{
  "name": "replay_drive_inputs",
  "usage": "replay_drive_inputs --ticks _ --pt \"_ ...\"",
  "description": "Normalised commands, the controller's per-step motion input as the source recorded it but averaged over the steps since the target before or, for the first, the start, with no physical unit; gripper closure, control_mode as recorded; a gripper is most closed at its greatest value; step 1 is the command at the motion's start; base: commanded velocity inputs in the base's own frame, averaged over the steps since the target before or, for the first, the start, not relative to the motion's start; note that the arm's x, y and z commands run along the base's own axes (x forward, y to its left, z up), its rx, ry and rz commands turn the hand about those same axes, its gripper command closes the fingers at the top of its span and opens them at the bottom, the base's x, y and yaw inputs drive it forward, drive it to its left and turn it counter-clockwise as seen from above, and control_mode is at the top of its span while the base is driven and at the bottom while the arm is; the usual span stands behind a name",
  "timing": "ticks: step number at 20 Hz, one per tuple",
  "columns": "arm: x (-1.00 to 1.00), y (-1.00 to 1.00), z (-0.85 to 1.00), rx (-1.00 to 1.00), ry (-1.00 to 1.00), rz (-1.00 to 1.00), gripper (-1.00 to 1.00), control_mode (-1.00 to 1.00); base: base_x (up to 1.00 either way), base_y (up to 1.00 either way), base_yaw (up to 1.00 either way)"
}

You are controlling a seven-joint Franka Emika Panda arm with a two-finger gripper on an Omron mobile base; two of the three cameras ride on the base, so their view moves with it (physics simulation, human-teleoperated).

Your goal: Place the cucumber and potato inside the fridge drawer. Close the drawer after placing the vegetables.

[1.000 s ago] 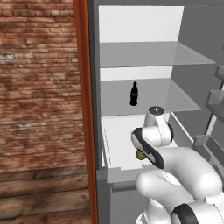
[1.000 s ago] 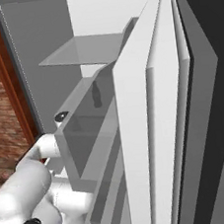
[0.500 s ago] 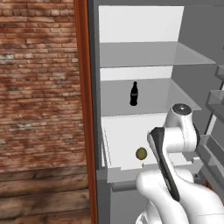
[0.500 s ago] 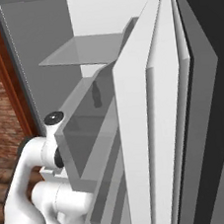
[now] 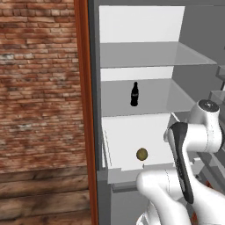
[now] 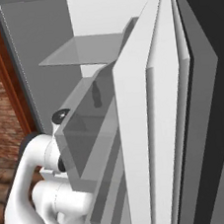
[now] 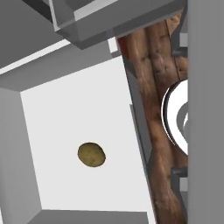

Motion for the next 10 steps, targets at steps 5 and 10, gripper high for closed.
replay_drive_inputs --ticks 5,10 --pt "-0.05 0.0 0.0 0.0 -0.01 0.0 -1.0 -1.0 0.0 0.0 0.0" --pt "0.0 0.0 0.0 0.0 0.0 0.0 -1.0 -1.0 0.0 0.0 0.0"
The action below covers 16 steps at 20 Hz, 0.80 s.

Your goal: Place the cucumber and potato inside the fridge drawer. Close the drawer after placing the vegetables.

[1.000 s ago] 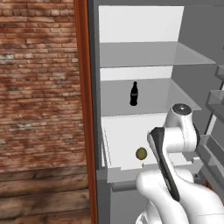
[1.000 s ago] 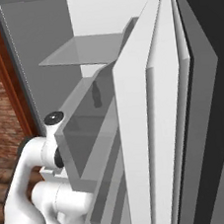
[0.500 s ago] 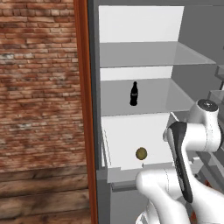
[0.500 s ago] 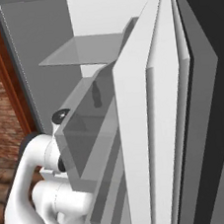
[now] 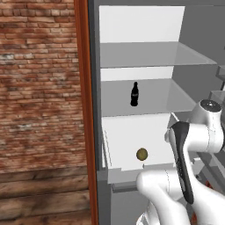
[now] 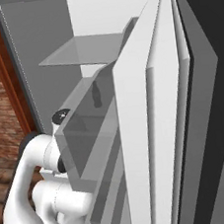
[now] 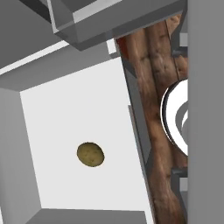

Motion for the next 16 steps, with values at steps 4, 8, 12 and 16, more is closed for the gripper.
replay_drive_inputs --ticks 4,8,12,16 --pt "0.0 0.0 0.0 0.0 0.0 0.0 -1.0 -1.0 0.0 0.0 0.0" --pt "0.0 0.0 0.0 0.0 0.0 0.0 -1.0 1.0 0.0 0.0 0.0" --pt "0.0 0.0 0.0 0.0 0.0 0.0 -1.0 1.0 -0.33 0.22 -0.13" --pt "0.0 0.0 0.0 0.0 0.0 0.0 -1.0 1.0 -0.76 0.69 -0.41"
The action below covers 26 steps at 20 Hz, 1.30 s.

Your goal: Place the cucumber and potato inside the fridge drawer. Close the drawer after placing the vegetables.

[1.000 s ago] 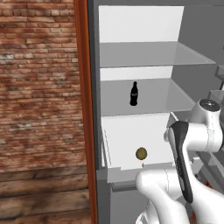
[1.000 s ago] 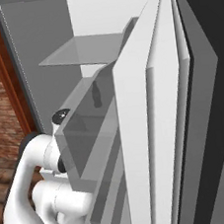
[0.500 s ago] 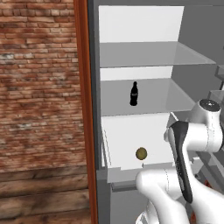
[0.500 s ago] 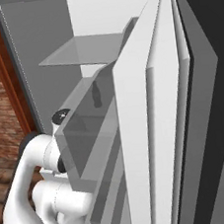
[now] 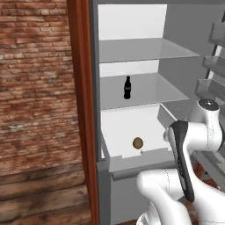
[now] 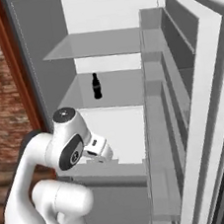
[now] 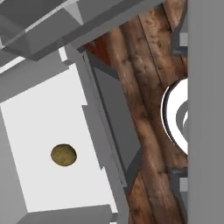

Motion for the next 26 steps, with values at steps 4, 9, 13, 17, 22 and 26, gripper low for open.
replay_drive_inputs --ticks 4,9,13,17,22,26 --pt "0.0 0.0 0.0 0.0 0.0 0.0 -1.0 1.0 -0.81 0.84 -0.56" --pt "0.0 0.0 0.0 0.0 0.0 0.0 -1.0 1.0 -0.64 0.49 -0.76" --pt "0.0 0.0 0.0 0.0 0.0 0.0 -1.0 1.0 -0.54 0.04 -0.9" --pt "0.0 0.0 0.0 0.0 0.0 0.0 -1.0 1.0 -0.27 0.0 -0.98" --pt "0.0 0.0 0.0 0.0 0.0 0.0 -1.0 1.0 -0.16 0.0 -0.97" --pt "0.0 0.0 0.0 0.0 0.0 0.0 -1.0 1.0 -0.1 -0.09 -0.88"
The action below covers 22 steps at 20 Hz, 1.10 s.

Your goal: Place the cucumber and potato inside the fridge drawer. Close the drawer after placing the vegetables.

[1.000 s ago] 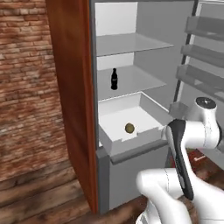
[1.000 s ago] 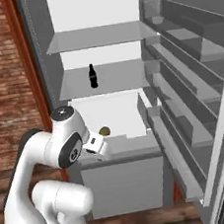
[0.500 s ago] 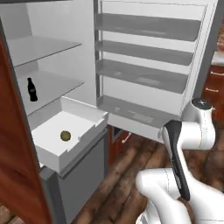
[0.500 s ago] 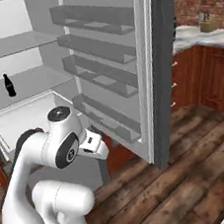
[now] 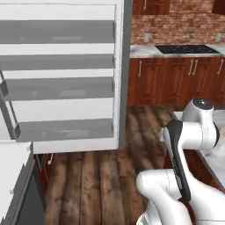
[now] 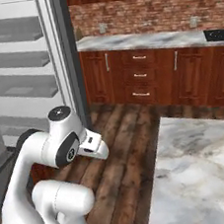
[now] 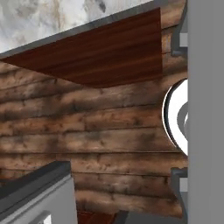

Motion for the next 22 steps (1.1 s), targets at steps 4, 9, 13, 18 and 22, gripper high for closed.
replay_drive_inputs --ticks 4,9,13,18,22 --pt "0.0 0.0 0.0 0.0 0.0 0.0 -1.0 1.0 -0.02 -0.3 -0.81" --pt "0.0 0.0 0.0 0.0 0.0 0.0 -1.0 1.0 0.34 -0.13 -0.61" --pt "0.0 0.0 0.0 0.0 0.0 0.0 -1.0 1.0 0.75 0.0 -0.3" --pt "0.0 0.0 0.0 0.0 0.0 0.0 -1.0 1.0 0.95 0.0 -0.17" --pt "0.0 0.0 0.0 0.0 0.0 0.0 -1.0 1.0 0.49 -0.11 -0.01"
